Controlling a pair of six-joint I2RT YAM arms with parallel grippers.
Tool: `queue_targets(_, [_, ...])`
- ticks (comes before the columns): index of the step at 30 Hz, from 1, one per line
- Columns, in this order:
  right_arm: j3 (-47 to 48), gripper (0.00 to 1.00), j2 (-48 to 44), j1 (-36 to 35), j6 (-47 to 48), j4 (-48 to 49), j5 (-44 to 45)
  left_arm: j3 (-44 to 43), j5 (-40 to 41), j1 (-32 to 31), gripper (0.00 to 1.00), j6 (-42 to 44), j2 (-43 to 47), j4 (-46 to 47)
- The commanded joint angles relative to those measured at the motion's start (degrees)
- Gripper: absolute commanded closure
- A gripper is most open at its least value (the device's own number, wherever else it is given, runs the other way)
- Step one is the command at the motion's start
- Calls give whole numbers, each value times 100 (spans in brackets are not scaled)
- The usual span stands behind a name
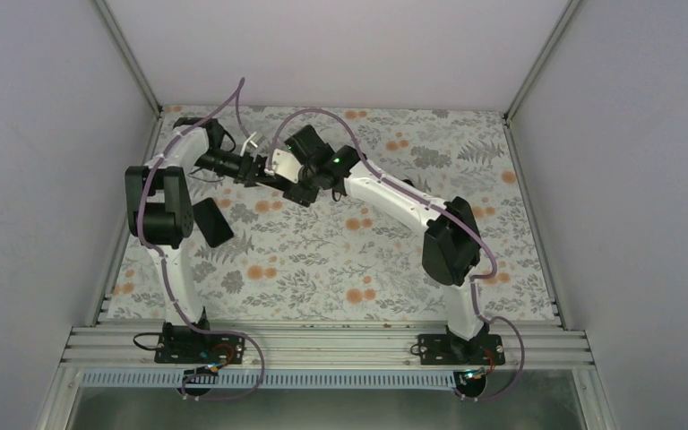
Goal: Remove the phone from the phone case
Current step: Pick up the phone at the center of the board, then remove the phone case from the phone.
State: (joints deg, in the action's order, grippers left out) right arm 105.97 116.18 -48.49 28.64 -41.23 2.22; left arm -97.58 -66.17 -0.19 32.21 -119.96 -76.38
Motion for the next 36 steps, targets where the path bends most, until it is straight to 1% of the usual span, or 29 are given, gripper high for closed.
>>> queue_targets(1, [394,46,59,-38,-52,186,-14,87,-555,-55,36,192,126,-140])
queue_targets(5, [341,44,44,-62,-48,168,-34,12,-673,-93,64,154,179,-140])
queue_targets(7, [267,40,1,-62,-31,145,-118,6,-793,-116,73,203,249,-140])
queue_targets(8, [228,36,-25,-59,-6,111,-192,7,-850,-118,78,245,303,-143])
queue_targets(9, [204,27,-49,-60,19,15,-285,-4,-903,-125,84,293,358,-146])
queue_targets(11, [196,2,-88,-48,112,-319,-405,-21,-908,-154,96,471,529,-148])
queue_targets(13, [196,0,-133,26,226,-813,-582,-6,-734,-193,98,766,781,-149])
queue_targets(14, [146,0,-216,122,289,-997,-823,6,-588,-212,98,925,929,-149])
queue_targets(17, [-112,0,-547,588,604,-1451,-2078,116,-85,-250,98,1545,1376,-149])
queue_targets(19, [-132,0,-641,908,884,-1917,-2976,297,386,-311,98,2114,1744,-149])
queue_targets(21, [-74,0,-584,1166,1260,-2452,-3689,612,804,-408,98,2778,2277,-149])
queue_targets(22, [-20,0,-530,1262,1471,-2747,-3865,757,1090,-499,98,2965,2490,-149])
queue_targets(24, [27,0,-411,1365,1735,-3039,-3984,999,1384,-701,98,3175,2850,-142])
queue_targets(27, [88,0,-341,1423,1847,-3099,-4141,1125,1577,-992,98,3201,3168,-141])
queue_targets(31, [416,0,-188,1426,1891,-3242,-4374,974,1606,-1140,98,2945,3107,-140])
queue_targets(36, [326,0,-164,1421,1958,-3247,-4405,823,1623,-1176,98,2816,3041,-139])
